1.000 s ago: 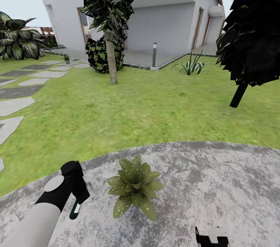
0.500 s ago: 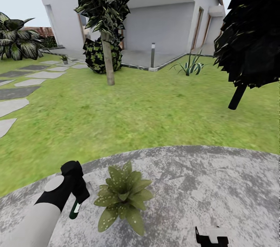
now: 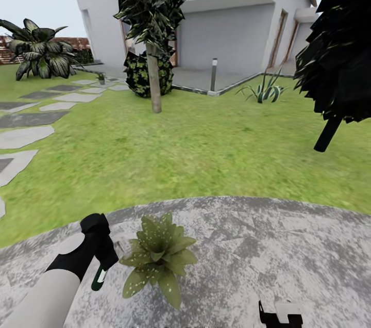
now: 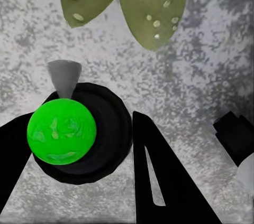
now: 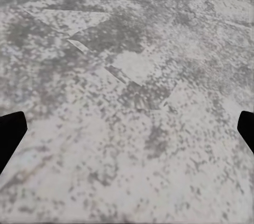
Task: Pick up the pesticide atomizer in the garden and spray insectifuge to fully cover both potted plants in the garden.
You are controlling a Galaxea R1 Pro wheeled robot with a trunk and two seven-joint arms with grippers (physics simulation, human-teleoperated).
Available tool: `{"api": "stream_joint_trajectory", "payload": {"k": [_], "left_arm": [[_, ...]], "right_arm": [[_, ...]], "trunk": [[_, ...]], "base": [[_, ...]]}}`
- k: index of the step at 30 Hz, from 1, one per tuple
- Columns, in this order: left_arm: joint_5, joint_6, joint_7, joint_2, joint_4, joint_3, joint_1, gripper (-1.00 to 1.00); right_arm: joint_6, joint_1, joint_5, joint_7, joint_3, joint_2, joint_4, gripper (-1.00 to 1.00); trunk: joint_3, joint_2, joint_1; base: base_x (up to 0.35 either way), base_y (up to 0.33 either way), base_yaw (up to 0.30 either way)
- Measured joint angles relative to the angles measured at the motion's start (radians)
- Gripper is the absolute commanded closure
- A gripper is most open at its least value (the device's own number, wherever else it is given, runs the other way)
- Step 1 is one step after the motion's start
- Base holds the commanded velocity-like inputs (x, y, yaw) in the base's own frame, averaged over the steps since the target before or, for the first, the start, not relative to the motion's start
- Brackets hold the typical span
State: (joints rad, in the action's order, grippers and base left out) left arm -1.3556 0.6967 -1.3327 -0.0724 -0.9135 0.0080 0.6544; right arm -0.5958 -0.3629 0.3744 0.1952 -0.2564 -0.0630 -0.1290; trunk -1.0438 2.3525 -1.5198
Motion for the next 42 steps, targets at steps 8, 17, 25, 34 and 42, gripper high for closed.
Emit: {"api": "stream_joint_trajectory", "payload": {"k": [8,17,25,34,42], "left_arm": [[-0.002,0.005,-0.012,0.002,-0.031,-0.005,0.025,1.00],[-0.123,0.012,-0.199,0.003,-0.057,-0.003,0.169,1.00],[-0.125,0.012,-0.200,0.004,-0.057,-0.004,0.169,1.00],[-0.125,0.012,-0.200,0.005,-0.057,-0.007,0.165,1.00],[-0.125,0.012,-0.200,0.004,-0.057,-0.007,0.166,1.00]], "right_arm": [[0.000,0.000,0.000,0.000,0.000,0.000,0.000,-1.00],[0.000,0.000,0.000,0.000,-0.001,0.000,-0.001,-1.00],[0.000,0.000,0.000,0.000,0.000,0.000,0.000,-1.00],[0.001,0.000,0.000,0.000,0.000,0.000,0.000,-1.00],[0.000,0.000,0.000,0.000,0.000,0.000,-0.001,-1.00]], "trunk": [[0.002,0.000,0.000],[0.002,0.000,0.000],[0.002,0.000,0.001],[0.002,0.000,0.000],[0.002,0.000,0.000]], "base": [[-0.010,-0.006,0.035],[0.000,0.000,0.051],[0.128,-0.125,0.219],[0.146,-0.242,0.013],[0.088,-0.269,0.000]]}}
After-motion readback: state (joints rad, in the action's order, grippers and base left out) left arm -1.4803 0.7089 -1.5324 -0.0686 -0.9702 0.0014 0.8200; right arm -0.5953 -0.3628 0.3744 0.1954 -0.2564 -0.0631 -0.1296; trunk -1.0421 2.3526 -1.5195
